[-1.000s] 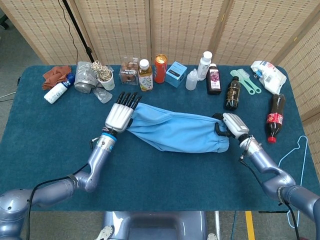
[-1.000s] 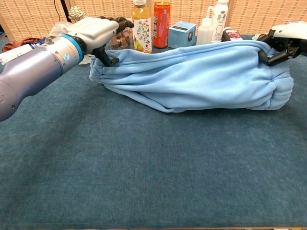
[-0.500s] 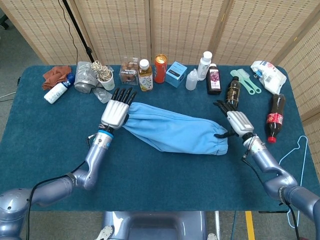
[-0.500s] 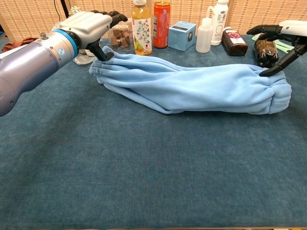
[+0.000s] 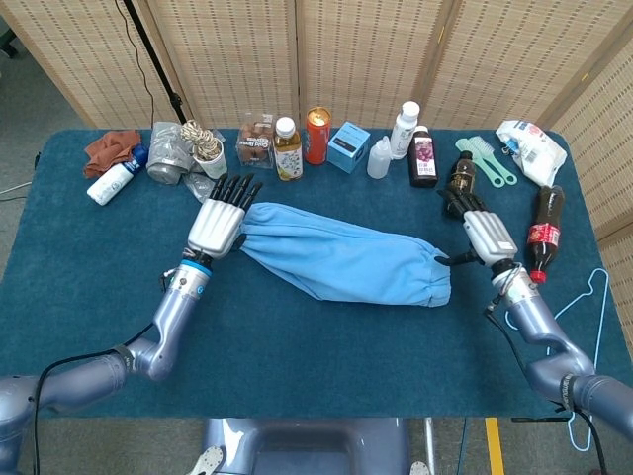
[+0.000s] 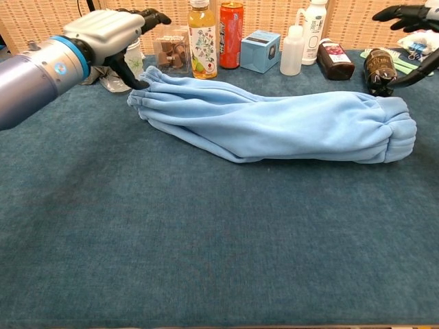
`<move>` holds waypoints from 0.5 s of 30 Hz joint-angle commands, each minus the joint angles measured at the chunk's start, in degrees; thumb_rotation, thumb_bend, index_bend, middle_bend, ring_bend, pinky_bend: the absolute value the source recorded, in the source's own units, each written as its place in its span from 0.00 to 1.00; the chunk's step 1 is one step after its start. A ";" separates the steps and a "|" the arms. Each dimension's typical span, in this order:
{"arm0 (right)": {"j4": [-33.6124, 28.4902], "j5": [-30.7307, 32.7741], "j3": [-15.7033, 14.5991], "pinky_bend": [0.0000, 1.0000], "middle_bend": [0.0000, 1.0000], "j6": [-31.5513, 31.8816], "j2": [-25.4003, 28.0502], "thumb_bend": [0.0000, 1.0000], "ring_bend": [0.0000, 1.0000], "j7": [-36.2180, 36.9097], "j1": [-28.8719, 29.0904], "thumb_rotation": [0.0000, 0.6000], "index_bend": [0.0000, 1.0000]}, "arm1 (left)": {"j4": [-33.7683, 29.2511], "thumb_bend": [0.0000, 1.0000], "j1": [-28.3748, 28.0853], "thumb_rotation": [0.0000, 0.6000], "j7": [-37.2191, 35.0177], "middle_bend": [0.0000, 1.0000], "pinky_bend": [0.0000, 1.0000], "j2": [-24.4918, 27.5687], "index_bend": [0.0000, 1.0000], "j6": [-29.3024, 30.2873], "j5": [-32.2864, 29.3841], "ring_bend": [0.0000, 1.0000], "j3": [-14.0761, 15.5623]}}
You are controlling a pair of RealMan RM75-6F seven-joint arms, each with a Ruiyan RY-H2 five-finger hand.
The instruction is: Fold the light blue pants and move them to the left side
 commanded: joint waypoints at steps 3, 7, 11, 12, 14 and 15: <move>-3.84 -5.23 -2.50 0.00 0.00 3.99 5.35 0.00 0.00 3.70 -2.66 1.00 0.00 | -9.98 0.12 4.97 1.00 -1.72 0.00 0.00 7.76 0.00 4.31 1.47 0.00 1.39; -5.01 -9.42 -4.77 0.00 0.00 7.26 7.72 0.00 0.00 6.51 -4.25 1.00 0.00 | -16.81 0.12 8.63 1.00 -2.74 0.00 0.00 13.13 0.00 7.17 2.92 0.00 3.09; -5.86 -12.90 -7.25 0.00 0.00 9.76 9.38 0.00 0.00 9.28 -5.71 1.00 0.00 | -21.96 0.12 11.07 1.00 -5.79 0.00 0.00 17.37 0.00 7.14 6.35 0.00 6.33; -5.89 -13.33 -7.59 0.00 0.00 10.16 9.51 0.00 0.00 9.53 -5.94 1.00 0.00 | -22.22 0.12 11.11 1.00 -6.82 0.00 0.00 17.73 0.00 6.44 7.20 0.00 7.01; -5.64 -14.20 -8.34 0.00 0.00 10.80 9.57 0.00 0.00 9.25 -6.37 1.00 0.00 | -22.37 0.12 10.97 1.00 -9.67 0.00 0.00 17.79 0.00 4.73 8.77 0.00 8.19; -5.45 -14.54 -8.69 0.00 0.00 10.91 9.57 0.00 0.00 8.94 -6.51 1.00 0.00 | -22.22 0.12 10.99 1.00 -10.53 0.00 0.00 17.65 0.00 4.36 9.31 0.00 8.59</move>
